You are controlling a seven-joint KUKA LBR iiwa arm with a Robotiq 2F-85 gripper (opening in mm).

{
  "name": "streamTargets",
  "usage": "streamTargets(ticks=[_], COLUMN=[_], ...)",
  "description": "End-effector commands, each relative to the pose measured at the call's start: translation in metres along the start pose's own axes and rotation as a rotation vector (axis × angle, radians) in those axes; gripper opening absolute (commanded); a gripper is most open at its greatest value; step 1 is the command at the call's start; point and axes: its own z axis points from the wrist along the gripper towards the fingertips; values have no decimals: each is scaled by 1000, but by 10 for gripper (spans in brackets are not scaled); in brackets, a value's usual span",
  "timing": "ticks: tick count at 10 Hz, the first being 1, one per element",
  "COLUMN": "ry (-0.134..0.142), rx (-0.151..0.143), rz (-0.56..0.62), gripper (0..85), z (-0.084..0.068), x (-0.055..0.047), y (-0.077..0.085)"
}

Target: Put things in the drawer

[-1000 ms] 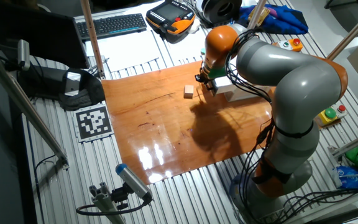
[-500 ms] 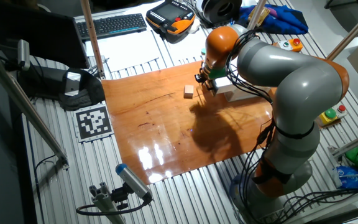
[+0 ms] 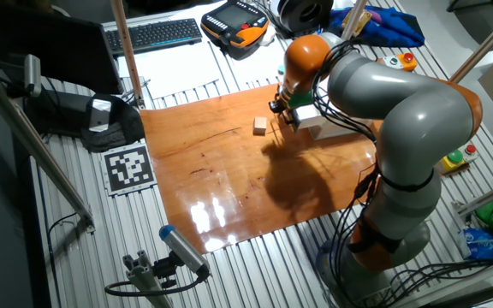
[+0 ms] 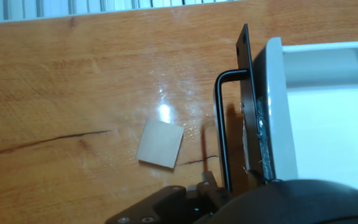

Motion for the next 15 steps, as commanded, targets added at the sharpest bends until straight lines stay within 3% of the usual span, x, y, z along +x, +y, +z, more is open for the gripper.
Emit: streamTargets(ticks=[1, 5, 6, 7, 9, 11, 13, 15], ry=[1, 19, 23, 28, 13, 29, 41, 48], rx=[-2, -49, -50, -39, -22, -16, -12, 46], rz=[1, 19, 20, 25, 89, 115, 241, 385], gripper=[170, 170, 0, 0, 0, 0, 0, 0], z=[-3, -28, -31, -32, -32, -28, -23, -18], x=[1, 10, 12, 16, 25, 25, 38, 49], y=[0, -3, -2, 1, 10, 13, 26, 36])
